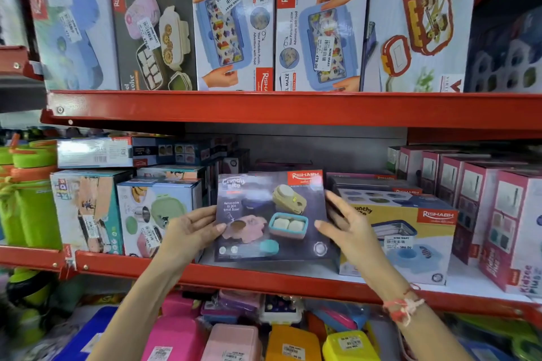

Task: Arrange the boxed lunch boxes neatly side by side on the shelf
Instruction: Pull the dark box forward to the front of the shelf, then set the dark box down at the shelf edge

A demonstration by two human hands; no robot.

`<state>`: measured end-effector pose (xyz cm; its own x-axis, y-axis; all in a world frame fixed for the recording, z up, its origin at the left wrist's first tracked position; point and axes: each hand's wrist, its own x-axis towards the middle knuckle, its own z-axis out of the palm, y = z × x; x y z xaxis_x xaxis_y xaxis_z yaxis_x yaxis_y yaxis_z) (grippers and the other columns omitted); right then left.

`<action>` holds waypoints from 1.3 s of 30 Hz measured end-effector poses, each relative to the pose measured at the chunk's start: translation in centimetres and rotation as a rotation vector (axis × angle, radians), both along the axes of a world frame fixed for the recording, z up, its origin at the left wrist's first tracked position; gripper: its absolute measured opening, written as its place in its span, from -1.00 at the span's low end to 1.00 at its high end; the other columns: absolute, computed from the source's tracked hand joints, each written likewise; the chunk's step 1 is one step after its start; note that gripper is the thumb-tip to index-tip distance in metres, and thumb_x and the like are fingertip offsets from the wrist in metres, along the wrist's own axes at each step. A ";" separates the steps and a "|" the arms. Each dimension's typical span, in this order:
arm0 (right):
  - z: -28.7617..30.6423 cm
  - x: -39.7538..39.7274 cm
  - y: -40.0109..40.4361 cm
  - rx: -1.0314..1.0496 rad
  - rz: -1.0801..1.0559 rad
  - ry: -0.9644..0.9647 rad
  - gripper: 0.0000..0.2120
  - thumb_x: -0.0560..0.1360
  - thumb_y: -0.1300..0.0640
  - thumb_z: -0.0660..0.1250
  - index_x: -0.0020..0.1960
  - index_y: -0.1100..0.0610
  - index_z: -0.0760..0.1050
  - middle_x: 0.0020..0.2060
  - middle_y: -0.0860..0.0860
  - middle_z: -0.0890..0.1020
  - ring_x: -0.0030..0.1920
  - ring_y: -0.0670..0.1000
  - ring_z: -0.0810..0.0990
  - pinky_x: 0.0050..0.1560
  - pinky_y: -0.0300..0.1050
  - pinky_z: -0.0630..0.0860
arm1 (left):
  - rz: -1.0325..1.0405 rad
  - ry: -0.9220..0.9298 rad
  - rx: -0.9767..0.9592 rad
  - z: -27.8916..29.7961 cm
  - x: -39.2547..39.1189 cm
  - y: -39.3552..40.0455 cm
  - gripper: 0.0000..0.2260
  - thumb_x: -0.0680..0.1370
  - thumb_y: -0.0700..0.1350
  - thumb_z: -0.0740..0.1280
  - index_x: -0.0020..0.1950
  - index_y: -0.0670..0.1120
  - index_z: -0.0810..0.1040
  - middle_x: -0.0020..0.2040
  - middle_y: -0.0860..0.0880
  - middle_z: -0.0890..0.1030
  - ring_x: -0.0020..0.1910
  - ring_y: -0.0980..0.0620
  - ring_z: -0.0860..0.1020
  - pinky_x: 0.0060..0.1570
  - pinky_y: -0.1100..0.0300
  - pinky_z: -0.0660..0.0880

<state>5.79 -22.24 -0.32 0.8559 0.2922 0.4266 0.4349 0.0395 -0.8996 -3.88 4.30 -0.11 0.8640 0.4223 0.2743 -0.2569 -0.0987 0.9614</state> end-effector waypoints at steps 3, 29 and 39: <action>-1.7 0.2 0.9 -0.023 -0.038 -0.045 -0.33 0.43 0.47 0.35 0.46 0.09 0.30 0.27 -0.17 0.47 0.21 -0.33 0.45 0.13 -0.41 0.47 | 0.070 -0.025 0.053 -1.2 0.9 0.1 -0.52 0.40 -0.46 0.38 0.31 -0.31 0.43 0.18 -0.22 0.59 0.11 -0.11 0.58 -0.11 0.34 0.60; -6.2 0.9 3.8 0.012 -0.214 -0.093 -0.34 0.41 0.39 0.41 0.35 -0.09 0.28 0.37 0.07 0.45 0.40 0.02 0.41 0.38 0.05 0.41 | 0.169 0.035 0.093 -4.5 4.3 -0.3 -0.51 0.43 -0.46 0.34 0.35 -0.28 0.38 0.29 -0.23 0.53 0.29 -0.12 0.50 0.28 0.04 0.43; -6.2 -0.1 3.4 -0.045 -0.247 -0.138 -0.38 0.46 0.28 0.40 0.43 -0.04 0.26 0.38 -0.02 0.39 0.38 -0.05 0.39 0.36 -0.10 0.39 | 0.196 0.040 0.158 -4.3 3.2 -1.1 -0.53 0.47 -0.41 0.32 0.37 -0.22 0.37 0.32 -0.17 0.51 0.26 0.00 0.47 0.33 0.09 0.37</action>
<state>5.67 -18.80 -6.55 0.8385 0.1037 0.5349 0.5445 -0.1214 -0.8300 -0.67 3.23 -4.44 0.7814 0.5373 0.3173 -0.1798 -0.2931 0.9390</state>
